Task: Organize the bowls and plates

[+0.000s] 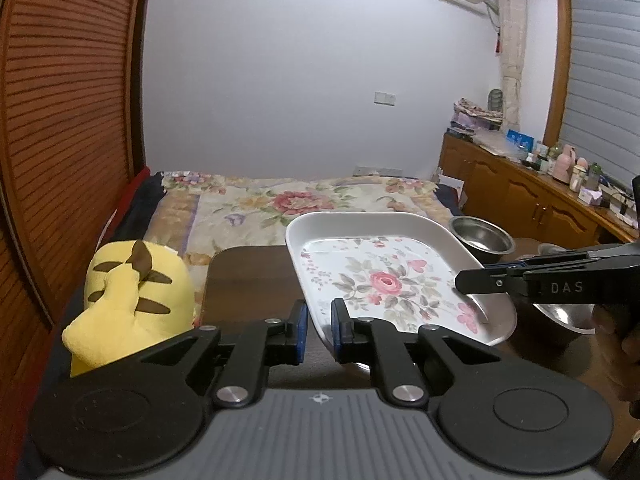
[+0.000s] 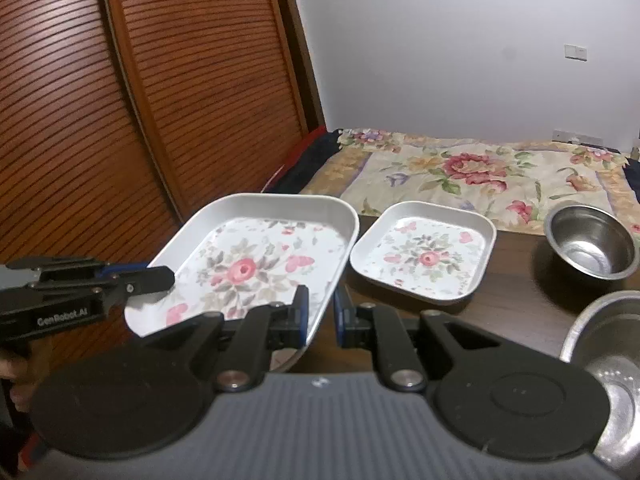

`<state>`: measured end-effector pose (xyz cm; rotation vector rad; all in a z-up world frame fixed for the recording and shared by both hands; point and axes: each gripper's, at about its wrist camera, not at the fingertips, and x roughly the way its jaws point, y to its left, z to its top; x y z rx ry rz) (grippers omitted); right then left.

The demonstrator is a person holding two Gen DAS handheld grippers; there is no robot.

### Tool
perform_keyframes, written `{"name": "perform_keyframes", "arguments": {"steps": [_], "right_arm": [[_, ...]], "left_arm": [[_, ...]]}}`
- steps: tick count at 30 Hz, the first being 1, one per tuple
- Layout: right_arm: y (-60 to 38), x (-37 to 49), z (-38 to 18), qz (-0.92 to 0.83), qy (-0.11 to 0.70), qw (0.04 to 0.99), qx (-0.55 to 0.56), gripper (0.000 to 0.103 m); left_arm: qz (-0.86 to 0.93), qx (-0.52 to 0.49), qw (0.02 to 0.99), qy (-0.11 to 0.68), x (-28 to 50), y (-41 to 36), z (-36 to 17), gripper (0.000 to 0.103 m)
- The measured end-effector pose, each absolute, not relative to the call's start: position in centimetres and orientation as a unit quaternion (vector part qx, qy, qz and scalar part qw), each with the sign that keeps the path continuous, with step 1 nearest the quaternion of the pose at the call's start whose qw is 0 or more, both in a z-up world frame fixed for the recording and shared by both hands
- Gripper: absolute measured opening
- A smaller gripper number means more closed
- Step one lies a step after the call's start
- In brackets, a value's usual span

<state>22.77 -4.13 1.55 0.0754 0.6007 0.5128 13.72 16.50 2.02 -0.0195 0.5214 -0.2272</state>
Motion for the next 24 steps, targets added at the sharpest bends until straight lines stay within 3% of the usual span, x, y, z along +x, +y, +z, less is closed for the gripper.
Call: {"name": "perform_keyframes", "arguments": {"steps": [24], "right_arm": [[-9.4,19.2,1.9,0.231,0.276,0.932,0.054,0.015]], "left_arm": [[-0.149,0.033,0.956,0.251,11.4,11.7,2.5,0.014]]}}
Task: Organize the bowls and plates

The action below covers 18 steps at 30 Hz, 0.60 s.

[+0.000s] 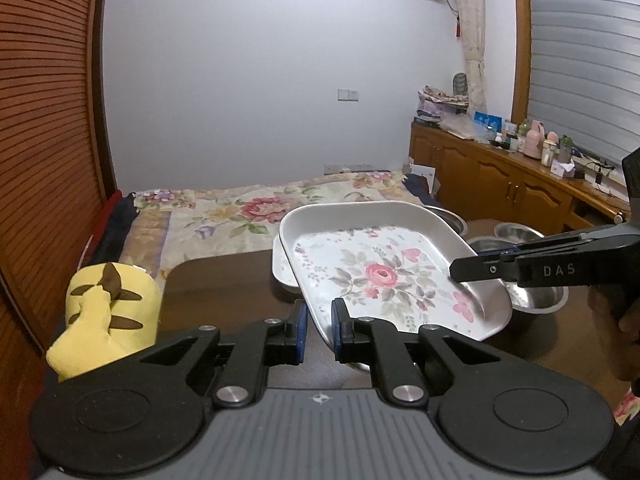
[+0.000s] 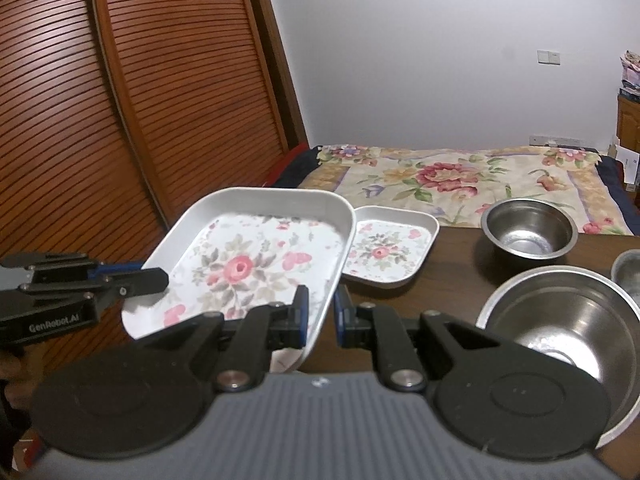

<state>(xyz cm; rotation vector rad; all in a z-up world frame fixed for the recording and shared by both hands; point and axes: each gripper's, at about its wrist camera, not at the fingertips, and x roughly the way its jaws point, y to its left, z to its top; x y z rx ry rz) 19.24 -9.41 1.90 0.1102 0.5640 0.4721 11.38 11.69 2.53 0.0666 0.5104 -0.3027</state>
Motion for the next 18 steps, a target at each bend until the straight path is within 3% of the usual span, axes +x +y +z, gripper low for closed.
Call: {"name": "perform_keyframes", "arguments": {"steps": [18], "right_arm": [[-10.6,17.6,-1.7,0.217,0.311,0.924,0.052,0.015]], "left_arm": [[-0.168,0.02,0.94,0.295,10.0,10.7,-1.6,0.014]]}}
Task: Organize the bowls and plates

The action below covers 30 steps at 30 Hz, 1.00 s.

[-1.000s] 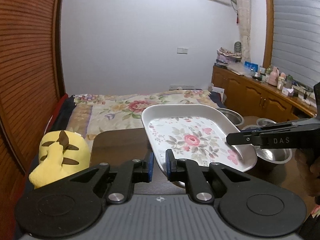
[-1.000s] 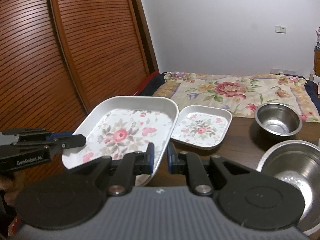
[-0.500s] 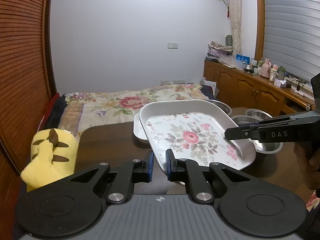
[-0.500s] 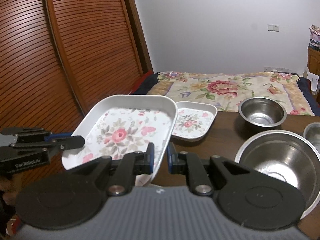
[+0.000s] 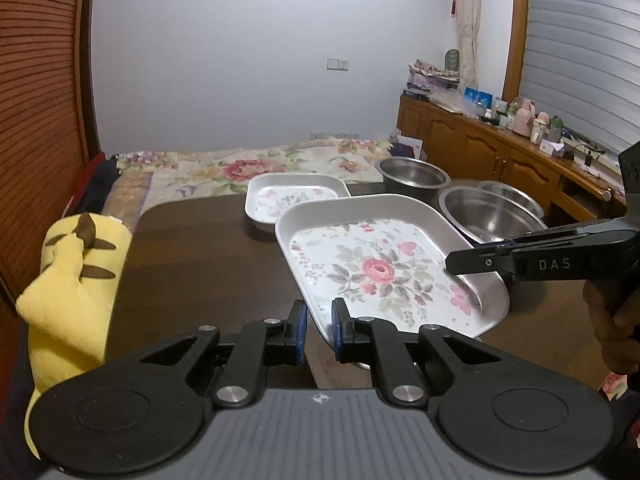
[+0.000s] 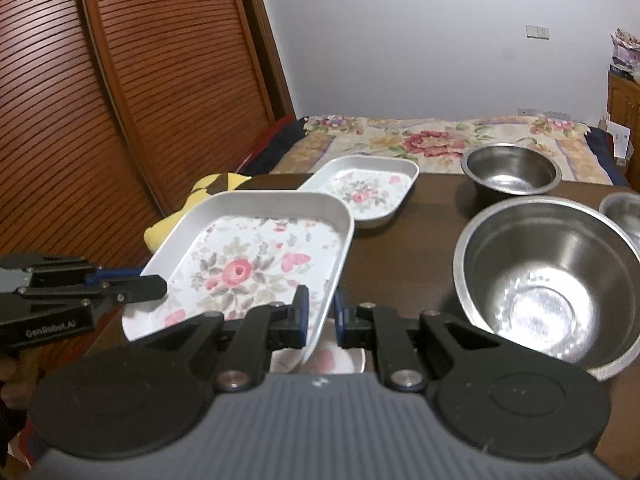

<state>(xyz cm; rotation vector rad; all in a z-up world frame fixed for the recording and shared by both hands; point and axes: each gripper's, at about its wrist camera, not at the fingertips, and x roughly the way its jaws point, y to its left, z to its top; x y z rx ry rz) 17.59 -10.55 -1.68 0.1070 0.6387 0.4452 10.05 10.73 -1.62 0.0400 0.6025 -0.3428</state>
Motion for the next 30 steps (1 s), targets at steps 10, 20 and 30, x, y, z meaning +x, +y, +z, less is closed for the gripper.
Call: {"name": "perform_keyframes", "arguments": {"steps": [10,20,30], "right_arm": [[-11.0,16.7,-3.1,0.218,0.326,0.918,0.059,0.015],[-11.1,15.6,-4.1,0.214,0.33,0.917,0.06,0.015],[-11.2,14.2,-4.9,0.213,0.329,0.918,0.055,0.015]], "left_arm": [[-0.171,0.014,0.936,0.306,8.9,10.5,-2.8,0.014],[-0.17,0.012,0.932,0.32,8.0,10.2,-4.3,0.014],[-0.166,0.012,0.931,0.324,7.7,10.2,-4.8,0.014]]}}
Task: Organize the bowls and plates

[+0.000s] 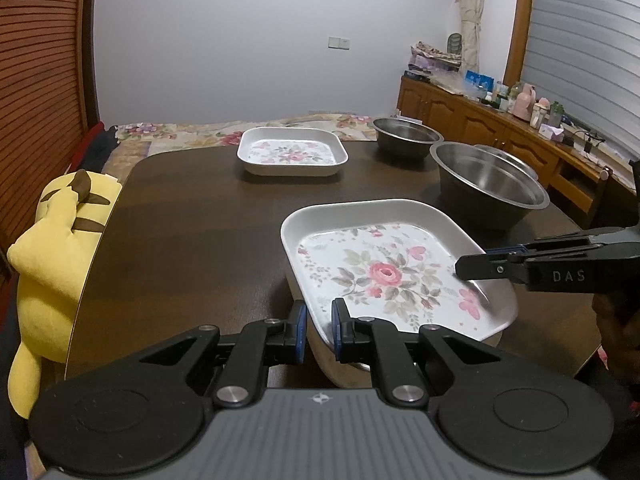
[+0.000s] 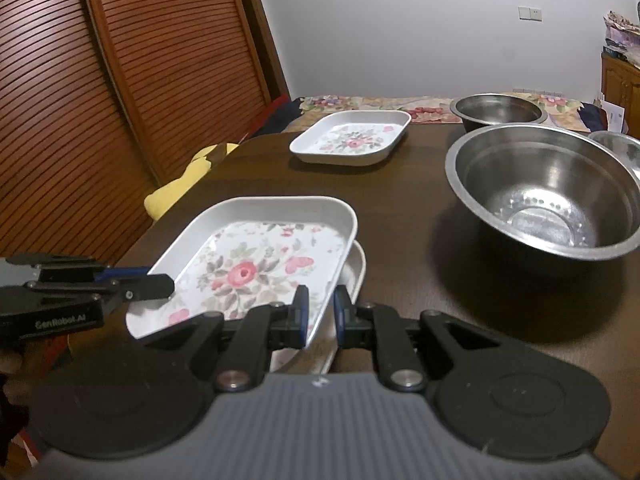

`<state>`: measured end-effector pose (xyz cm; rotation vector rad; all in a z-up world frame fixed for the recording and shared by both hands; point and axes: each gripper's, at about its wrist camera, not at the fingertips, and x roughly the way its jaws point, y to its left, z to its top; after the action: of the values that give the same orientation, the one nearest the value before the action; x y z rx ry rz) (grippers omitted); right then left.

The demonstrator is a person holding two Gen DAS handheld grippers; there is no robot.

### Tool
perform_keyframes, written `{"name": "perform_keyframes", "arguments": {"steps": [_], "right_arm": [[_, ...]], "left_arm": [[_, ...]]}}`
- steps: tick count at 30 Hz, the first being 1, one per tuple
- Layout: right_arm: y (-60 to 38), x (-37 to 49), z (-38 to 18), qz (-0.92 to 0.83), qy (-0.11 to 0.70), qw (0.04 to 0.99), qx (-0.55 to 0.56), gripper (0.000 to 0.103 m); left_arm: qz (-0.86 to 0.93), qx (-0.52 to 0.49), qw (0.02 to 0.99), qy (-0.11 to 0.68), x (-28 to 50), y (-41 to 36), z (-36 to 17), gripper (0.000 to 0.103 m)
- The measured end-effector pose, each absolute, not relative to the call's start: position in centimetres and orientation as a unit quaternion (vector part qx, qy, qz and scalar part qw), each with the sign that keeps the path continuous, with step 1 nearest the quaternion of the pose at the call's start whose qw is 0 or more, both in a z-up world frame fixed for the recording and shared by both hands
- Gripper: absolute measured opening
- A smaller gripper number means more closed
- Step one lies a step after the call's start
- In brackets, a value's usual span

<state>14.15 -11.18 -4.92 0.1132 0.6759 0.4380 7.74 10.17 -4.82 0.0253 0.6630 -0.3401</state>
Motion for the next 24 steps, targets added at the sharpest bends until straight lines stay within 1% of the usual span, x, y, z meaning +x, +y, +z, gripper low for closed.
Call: {"name": "perform_keyframes", "arguments": {"steps": [24], "right_arm": [[-10.6,13.1,-5.5,0.199,0.307,0.93,0.033,0.016]], "left_arm": [[-0.157,0.042,0.933,0.32,7.3,9.6,-5.9,0.014]]}}
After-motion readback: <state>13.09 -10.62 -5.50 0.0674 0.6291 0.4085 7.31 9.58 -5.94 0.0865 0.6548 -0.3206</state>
